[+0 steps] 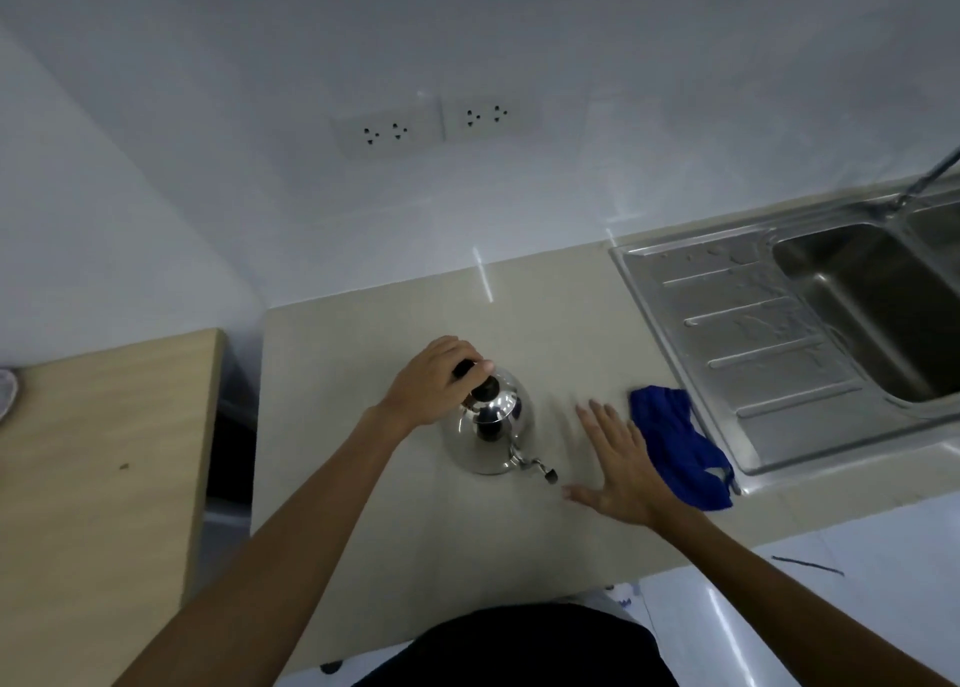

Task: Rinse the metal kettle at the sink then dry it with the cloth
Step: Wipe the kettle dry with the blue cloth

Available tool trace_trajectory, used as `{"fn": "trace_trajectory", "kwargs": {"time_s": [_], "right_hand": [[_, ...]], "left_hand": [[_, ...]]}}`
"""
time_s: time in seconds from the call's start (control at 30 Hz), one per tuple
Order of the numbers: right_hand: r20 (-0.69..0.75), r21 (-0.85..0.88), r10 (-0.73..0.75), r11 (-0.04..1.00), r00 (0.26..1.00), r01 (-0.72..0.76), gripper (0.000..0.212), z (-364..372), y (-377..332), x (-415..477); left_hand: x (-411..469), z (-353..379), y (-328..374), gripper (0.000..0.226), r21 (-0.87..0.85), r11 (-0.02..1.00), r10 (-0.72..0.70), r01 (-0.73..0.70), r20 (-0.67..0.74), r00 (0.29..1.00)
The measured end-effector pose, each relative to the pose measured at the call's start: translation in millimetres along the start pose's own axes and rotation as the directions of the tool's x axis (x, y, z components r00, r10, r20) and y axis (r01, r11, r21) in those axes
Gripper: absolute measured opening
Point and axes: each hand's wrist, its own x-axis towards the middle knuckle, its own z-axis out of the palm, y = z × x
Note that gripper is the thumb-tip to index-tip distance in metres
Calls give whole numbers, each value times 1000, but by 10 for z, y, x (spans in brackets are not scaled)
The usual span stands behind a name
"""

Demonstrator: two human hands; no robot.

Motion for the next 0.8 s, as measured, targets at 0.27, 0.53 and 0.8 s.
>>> {"fn": "trace_trajectory", "kwargs": {"time_s": [0.27, 0.53, 0.8], "right_hand": [[-99, 575, 44, 818, 994, 21, 57, 66, -672, 202], [-26, 630, 204, 764, 979, -142, 28, -141, -866, 640], [-35, 636, 254, 752, 967, -174, 24, -214, -1158, 1078]], "left_hand": [[-267, 49, -36, 47, 88, 983, -146, 162, -167, 975], [-671, -70, -299, 32, 36, 947, -315, 321, -112, 942], [-1010, -76, -471, 33, 57, 948, -308, 314, -86, 947]]}}
